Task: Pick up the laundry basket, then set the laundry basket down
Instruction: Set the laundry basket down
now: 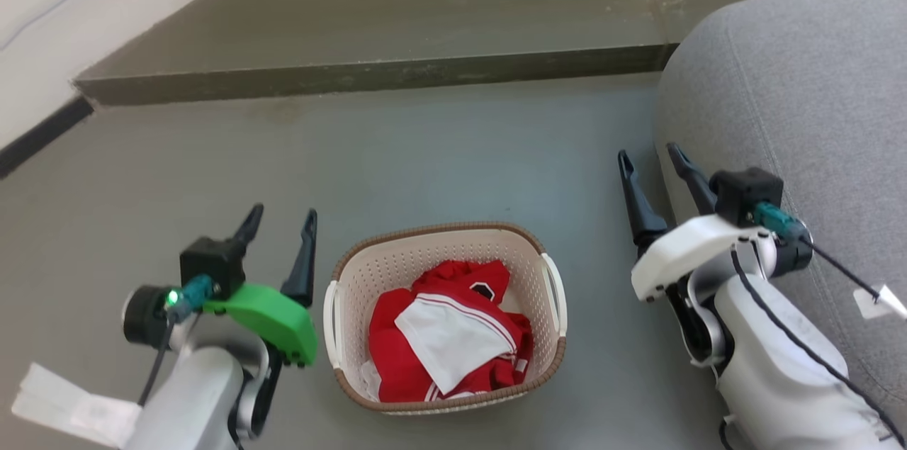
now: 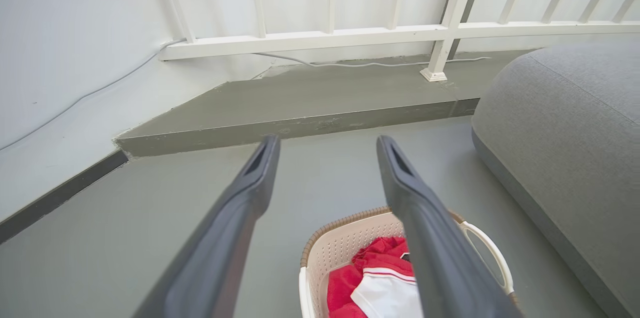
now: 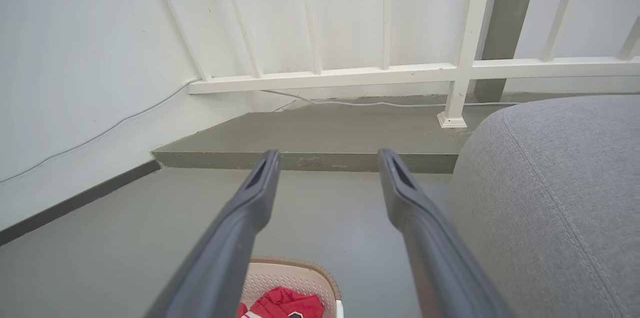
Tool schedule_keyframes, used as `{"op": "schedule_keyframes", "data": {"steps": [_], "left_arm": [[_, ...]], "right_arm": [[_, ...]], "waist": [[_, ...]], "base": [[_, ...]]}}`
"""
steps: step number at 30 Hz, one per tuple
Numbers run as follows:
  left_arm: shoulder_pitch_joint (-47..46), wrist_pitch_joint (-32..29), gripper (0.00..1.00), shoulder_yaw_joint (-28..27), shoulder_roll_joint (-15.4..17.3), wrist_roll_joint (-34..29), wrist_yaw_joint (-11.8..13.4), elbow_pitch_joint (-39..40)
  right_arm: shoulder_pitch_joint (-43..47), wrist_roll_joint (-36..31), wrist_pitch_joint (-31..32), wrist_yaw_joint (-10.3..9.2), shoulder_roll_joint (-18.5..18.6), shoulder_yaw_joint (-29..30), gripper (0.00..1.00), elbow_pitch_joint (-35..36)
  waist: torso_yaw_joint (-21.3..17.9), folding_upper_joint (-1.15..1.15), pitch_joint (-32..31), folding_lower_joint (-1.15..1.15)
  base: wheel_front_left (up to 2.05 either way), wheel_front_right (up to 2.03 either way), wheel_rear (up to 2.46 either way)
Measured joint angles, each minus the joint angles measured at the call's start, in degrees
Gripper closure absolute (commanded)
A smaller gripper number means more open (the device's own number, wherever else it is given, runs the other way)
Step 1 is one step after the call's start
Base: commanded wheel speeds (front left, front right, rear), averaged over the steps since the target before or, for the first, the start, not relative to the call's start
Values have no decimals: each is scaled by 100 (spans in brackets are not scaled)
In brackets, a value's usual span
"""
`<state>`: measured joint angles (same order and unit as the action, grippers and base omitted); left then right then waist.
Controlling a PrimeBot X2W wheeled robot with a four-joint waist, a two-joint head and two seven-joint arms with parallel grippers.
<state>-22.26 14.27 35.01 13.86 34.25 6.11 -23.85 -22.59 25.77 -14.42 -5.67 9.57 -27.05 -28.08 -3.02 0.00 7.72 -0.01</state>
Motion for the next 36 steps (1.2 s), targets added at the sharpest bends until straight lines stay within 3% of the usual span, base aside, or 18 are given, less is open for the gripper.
{"op": "schedule_keyframes", "data": {"steps": [17,36], "left_arm": [[1578,0,0,-569,142,-212,73,820],[2441,0,0,-1635,-46,-921,99,1568]], "right_arm": [[1299,-219,0,-96,37,199,0,709],[1941,-468,0,-142,86,499,0,1344]], "waist": [[60,0,-639,0],[60,0,-613,0]], "base": [[0,0,0],[0,0,0]]}}
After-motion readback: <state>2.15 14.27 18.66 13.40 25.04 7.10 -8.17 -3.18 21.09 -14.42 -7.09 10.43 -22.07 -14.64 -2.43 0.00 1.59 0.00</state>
